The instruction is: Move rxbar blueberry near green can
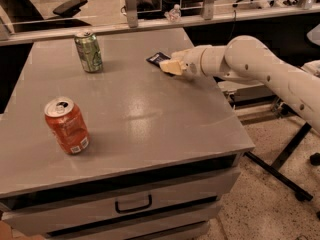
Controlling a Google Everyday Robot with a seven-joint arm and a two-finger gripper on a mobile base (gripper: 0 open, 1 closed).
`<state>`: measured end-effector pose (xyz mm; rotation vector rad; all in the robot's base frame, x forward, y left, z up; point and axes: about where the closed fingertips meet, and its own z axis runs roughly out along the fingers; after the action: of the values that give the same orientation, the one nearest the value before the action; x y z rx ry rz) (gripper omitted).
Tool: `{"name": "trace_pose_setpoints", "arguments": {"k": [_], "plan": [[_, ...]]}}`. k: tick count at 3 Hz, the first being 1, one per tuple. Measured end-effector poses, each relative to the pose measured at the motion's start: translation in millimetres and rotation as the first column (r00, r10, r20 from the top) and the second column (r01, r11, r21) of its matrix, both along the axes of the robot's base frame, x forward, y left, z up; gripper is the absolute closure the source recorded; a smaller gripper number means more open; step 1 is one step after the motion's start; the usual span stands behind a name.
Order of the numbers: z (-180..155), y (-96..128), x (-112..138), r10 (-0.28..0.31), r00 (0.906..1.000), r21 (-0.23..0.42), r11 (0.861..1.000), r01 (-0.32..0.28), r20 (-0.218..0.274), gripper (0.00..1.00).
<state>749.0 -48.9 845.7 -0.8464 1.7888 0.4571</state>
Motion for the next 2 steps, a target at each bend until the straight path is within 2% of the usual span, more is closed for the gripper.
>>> {"name": "trace_pose_setpoints", "arguments": {"k": [1,2], "plan": [[-2.8,12.5,4.4,0.023,0.9996,0.020,1.000,-0.022,-0.015,0.91],[-4.5,50.3,8.1,0.113,0.9933,0.064,0.992,-0.111,-0.023,1.00]]}}
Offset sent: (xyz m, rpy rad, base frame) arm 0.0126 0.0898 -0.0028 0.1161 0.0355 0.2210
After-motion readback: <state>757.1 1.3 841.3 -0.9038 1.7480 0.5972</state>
